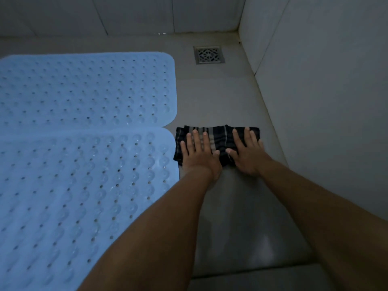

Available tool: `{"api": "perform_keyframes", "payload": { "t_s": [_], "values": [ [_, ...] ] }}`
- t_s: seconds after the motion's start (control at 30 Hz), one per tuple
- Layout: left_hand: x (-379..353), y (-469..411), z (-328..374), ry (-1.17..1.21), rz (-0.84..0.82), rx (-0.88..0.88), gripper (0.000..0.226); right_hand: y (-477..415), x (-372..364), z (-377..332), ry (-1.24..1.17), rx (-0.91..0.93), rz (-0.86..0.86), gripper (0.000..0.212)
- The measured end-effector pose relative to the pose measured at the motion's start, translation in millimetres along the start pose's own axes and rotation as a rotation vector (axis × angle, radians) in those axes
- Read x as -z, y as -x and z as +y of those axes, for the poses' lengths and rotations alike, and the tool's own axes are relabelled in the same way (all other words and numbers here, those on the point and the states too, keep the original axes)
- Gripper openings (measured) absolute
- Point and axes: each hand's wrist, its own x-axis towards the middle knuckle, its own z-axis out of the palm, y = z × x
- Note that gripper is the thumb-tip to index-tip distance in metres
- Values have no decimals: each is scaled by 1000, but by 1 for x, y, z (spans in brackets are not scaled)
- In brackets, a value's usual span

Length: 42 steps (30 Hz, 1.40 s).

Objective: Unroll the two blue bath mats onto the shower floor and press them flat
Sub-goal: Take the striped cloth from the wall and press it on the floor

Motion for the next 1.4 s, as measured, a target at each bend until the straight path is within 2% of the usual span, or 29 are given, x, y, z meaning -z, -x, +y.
{"api": "perform_keyframes", "payload": {
  "t_s": [0.13,0.3,0.47,0.73,1.0,1.1,1.2,1.3,1.4],
  "values": [
    [-21,51,0,-31,-41,-48,69,57,-27,-5,-16,-32,-50,70],
    [-30,78,-16,-45,-22,-77,68,79,-33,-14,-20,-67,-69,71],
    [-36,79,-16,-24,19,-72,68,78,-39,-9,-40,-51,-8,70],
    [-46,131,-2,-31,-18,-70,68,126,-60,5,-89,-62,8,68],
    [-56,186,3,-59,-72,-141,76,193,-97,15,-259,-109,181,60],
    [-55,201,-4,29,-52,-203,81,207,-109,15,-406,-117,297,54],
    [-57,212,-18,32,-55,-295,85,209,-111,15,-464,-146,317,48],
    [-57,212,-28,-71,-11,-346,73,212,-107,14,-424,-139,321,43],
    [-45,209,-26,-287,58,-413,48,221,-105,11,-303,-99,327,30]
  ]
}}
